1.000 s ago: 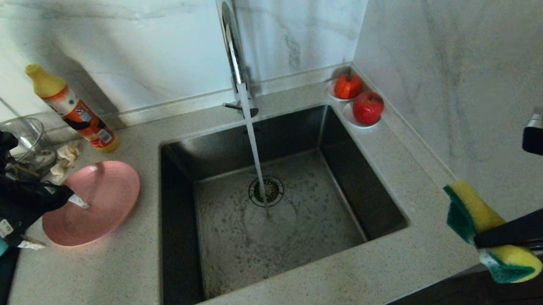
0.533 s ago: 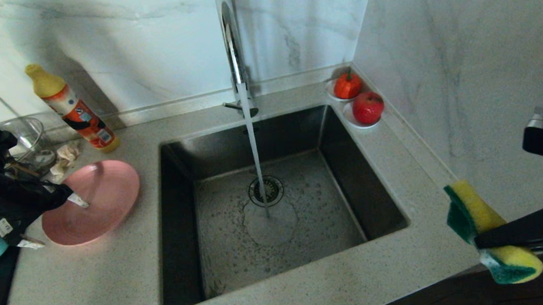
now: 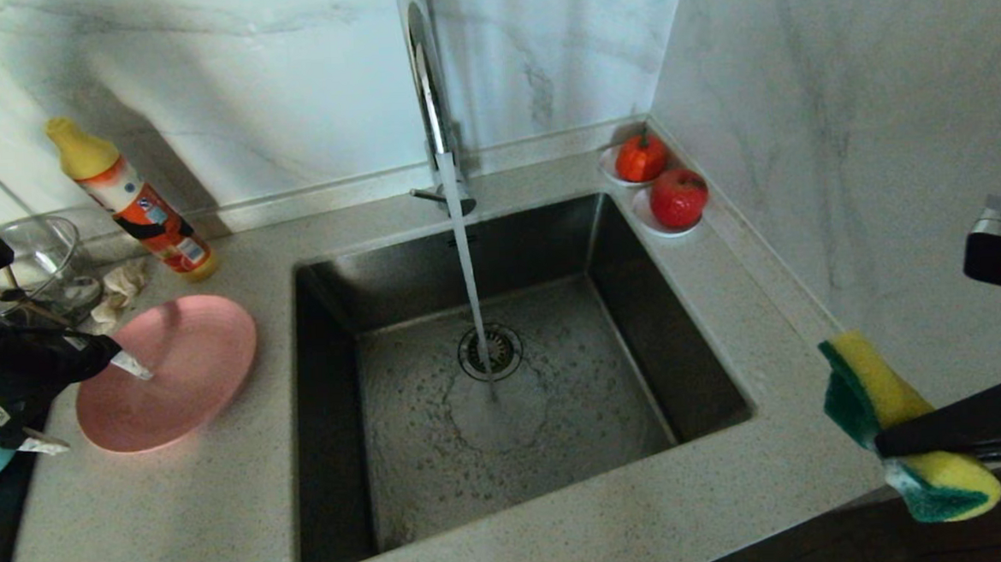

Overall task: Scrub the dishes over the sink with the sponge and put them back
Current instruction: Wash the plate

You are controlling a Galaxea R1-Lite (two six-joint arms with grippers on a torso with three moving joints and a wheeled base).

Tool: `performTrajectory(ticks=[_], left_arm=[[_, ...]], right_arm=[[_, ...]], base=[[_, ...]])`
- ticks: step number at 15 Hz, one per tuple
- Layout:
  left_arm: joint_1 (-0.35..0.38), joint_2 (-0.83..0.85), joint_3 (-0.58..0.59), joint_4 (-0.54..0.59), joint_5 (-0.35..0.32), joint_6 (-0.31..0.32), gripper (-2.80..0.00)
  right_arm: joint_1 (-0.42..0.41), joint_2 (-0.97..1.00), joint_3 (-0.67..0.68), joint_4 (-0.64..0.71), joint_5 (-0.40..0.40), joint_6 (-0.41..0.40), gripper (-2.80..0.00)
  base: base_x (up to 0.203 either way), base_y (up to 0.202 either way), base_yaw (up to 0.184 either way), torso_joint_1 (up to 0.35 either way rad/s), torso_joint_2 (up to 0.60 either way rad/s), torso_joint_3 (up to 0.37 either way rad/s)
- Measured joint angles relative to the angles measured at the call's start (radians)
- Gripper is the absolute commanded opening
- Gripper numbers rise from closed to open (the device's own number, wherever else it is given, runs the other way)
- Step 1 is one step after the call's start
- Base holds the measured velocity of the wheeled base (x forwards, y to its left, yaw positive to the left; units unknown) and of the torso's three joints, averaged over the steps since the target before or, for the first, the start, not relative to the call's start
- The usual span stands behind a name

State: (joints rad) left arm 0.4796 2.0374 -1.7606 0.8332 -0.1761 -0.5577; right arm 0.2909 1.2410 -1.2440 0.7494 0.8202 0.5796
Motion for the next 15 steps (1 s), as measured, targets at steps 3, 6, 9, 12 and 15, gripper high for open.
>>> performTrajectory(ticks=[3, 6, 9, 12, 15], left_arm=[[0.007, 0.002, 0.000, 0.001, 0.001, -0.008, 0.00], [0.018, 0.002, -0.003, -0.002, 0.005, -0.005, 0.00], [0.021, 0.007, -0.003, -0.001, 0.004, -0.004, 0.00], [0.022, 0.016, 0.003, -0.006, 0.002, -0.001, 0.00], [0.021, 0.026, 0.005, -0.008, -0.001, -0.001, -2.80]], right_arm=[[0.000, -0.003, 0.000, 0.001, 0.000, 0.001, -2.80], [0.000, -0.005, -0.002, 0.001, 0.000, 0.001, -2.80], [0.000, -0.004, -0.004, 0.001, 0.001, 0.001, -2.80], [0.000, -0.003, -0.005, 0.001, 0.001, 0.002, -2.80], [0.001, 0.000, -0.005, 0.001, 0.000, 0.001, -2.80]], base=[[0.000, 0.000, 0.000, 0.000, 0.00, 0.000], [0.000, 0.000, 0.000, 0.000, 0.00, 0.000], [0.000, 0.000, 0.000, 0.000, 0.00, 0.000], [0.000, 0.000, 0.000, 0.000, 0.00, 0.000], [0.000, 0.000, 0.000, 0.000, 0.00, 0.000]])
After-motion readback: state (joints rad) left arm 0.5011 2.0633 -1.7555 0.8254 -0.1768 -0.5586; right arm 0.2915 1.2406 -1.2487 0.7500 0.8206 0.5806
